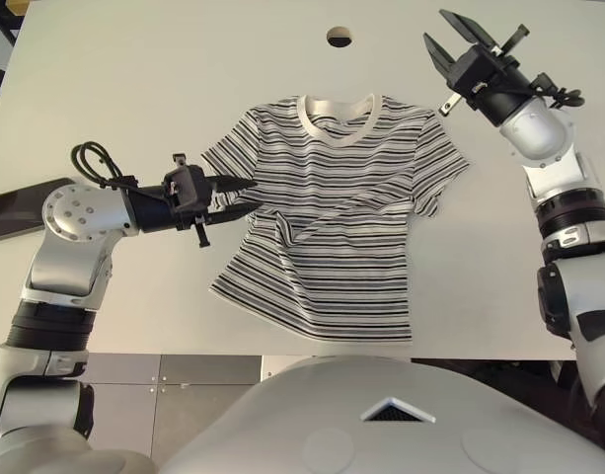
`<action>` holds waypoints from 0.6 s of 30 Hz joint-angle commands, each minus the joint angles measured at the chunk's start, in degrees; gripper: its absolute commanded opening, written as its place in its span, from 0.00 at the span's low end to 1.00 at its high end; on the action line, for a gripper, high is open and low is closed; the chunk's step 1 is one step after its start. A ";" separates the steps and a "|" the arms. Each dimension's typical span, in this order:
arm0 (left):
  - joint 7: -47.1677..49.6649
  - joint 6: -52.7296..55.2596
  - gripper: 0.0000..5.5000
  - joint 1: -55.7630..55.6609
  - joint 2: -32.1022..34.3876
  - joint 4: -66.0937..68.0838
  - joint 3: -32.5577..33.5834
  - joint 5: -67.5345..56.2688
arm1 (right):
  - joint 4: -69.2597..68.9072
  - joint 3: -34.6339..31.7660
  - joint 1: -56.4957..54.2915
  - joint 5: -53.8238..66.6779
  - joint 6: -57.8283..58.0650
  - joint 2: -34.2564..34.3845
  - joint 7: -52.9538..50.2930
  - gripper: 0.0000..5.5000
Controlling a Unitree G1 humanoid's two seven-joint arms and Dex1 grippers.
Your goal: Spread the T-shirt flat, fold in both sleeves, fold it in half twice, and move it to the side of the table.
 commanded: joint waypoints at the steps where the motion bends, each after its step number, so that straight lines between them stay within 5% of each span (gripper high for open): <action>1: -1.42 2.96 0.26 -1.22 0.53 1.33 2.57 -0.29 | -1.36 -0.64 0.65 0.55 1.15 -0.70 1.01 0.25; 8: 13.16 12.84 0.29 -12.19 -8.12 14.08 7.54 1.39 | -2.43 -0.58 2.23 0.29 1.39 -0.33 1.32 0.24; 18: 16.21 11.02 0.34 -16.18 -12.32 31.33 4.78 11.08 | -3.62 -0.28 3.15 -0.04 1.76 -0.01 1.74 0.24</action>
